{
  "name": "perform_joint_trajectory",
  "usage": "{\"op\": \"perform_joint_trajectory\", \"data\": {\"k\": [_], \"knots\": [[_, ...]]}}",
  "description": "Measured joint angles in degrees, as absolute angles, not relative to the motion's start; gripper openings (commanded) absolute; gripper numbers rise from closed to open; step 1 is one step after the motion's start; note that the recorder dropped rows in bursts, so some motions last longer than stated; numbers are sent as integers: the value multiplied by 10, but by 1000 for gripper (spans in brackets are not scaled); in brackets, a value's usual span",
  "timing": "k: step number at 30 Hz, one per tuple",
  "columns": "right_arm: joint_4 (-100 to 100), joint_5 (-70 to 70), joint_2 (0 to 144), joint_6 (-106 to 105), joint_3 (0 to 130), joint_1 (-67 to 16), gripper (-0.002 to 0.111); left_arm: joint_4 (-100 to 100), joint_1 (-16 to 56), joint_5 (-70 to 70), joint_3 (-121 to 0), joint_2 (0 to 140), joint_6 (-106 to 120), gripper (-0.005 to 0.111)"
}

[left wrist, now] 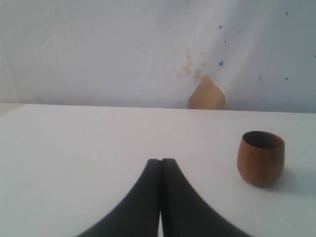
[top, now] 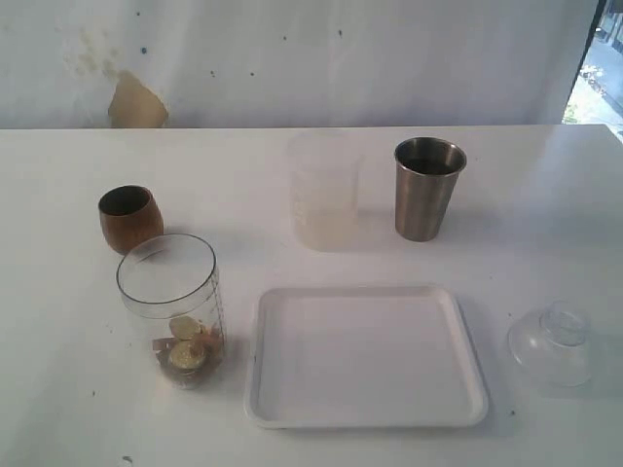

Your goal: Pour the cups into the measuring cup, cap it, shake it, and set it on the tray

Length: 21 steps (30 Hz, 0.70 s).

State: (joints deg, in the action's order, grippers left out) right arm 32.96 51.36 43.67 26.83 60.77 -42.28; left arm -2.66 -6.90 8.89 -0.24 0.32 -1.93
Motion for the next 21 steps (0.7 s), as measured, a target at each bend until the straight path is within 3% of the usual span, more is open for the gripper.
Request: {"op": "perform_joint_trajectory", "data": {"k": [5, 21], "knots": [[330, 514, 437, 268, 608, -423, 0, -31, -34, 124, -2, 3, -24, 0], [330, 514, 437, 268, 608, -423, 0, -32, -33, 124, -2, 3, -15, 0]]}}
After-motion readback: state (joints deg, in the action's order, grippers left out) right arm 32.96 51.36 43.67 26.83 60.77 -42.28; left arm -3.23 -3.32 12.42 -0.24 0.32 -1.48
